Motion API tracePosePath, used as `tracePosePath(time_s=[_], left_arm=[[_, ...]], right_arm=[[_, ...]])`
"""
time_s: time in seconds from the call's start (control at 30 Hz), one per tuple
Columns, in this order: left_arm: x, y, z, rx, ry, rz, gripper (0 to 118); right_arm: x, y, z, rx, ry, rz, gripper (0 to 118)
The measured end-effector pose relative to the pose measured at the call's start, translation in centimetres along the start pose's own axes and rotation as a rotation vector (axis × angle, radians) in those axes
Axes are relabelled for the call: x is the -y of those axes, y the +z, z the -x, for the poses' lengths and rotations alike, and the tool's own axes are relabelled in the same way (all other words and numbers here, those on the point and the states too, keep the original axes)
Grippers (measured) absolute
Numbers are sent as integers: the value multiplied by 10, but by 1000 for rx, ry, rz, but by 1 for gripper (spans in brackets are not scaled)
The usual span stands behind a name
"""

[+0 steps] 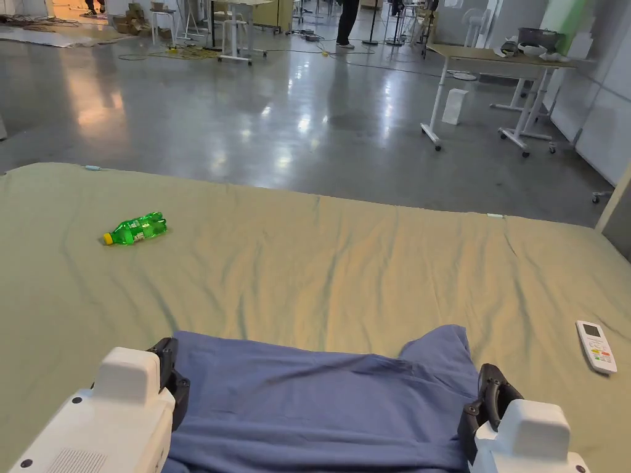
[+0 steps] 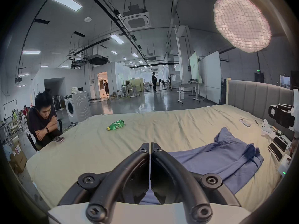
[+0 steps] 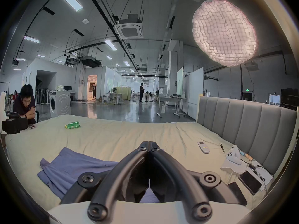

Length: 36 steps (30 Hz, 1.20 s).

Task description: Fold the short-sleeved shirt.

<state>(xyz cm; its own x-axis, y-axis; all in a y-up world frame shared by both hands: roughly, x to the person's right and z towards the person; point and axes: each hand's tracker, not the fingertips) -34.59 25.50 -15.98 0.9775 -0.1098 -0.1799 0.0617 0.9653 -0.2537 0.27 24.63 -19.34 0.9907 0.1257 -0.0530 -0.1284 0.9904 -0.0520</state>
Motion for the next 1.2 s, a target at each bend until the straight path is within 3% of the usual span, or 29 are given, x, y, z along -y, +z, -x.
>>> tracePosePath(time_s=[0.17,0.47,0.53,0.6,0.63,0.67,0.77,0.87,0.93,1.0,1.1,1.2], left_arm=[[14,5,19,-25,35,84,1],[70,-52,69,29,166,596,4],[81,-71,77,24,206,660,20],[90,-92,81,31,212,727,54],[93,-101,81,25,215,751,64],[96,-109,82,35,222,782,66],[109,-132,79,12,267,898,66],[125,-143,68,-13,165,996,66],[117,-136,58,-18,131,939,65],[119,-134,52,-26,82,961,54],[119,-129,39,16,0,937,18],[122,-125,30,23,-56,939,14]], right_arm=[[-2,3,1,-7,20,-10,0],[16,2,-4,-16,29,80,0],[22,3,-6,-14,33,91,0],[25,4,-8,-10,38,107,0],[27,4,-9,-9,39,114,0],[28,5,-10,-5,42,122,0],[33,4,-14,8,52,146,0],[38,6,-19,17,48,172,0],[42,7,-22,24,50,189,0],[45,7,-25,29,47,205,0],[51,6,-27,30,39,231,0],[57,2,-30,30,35,254,0]])
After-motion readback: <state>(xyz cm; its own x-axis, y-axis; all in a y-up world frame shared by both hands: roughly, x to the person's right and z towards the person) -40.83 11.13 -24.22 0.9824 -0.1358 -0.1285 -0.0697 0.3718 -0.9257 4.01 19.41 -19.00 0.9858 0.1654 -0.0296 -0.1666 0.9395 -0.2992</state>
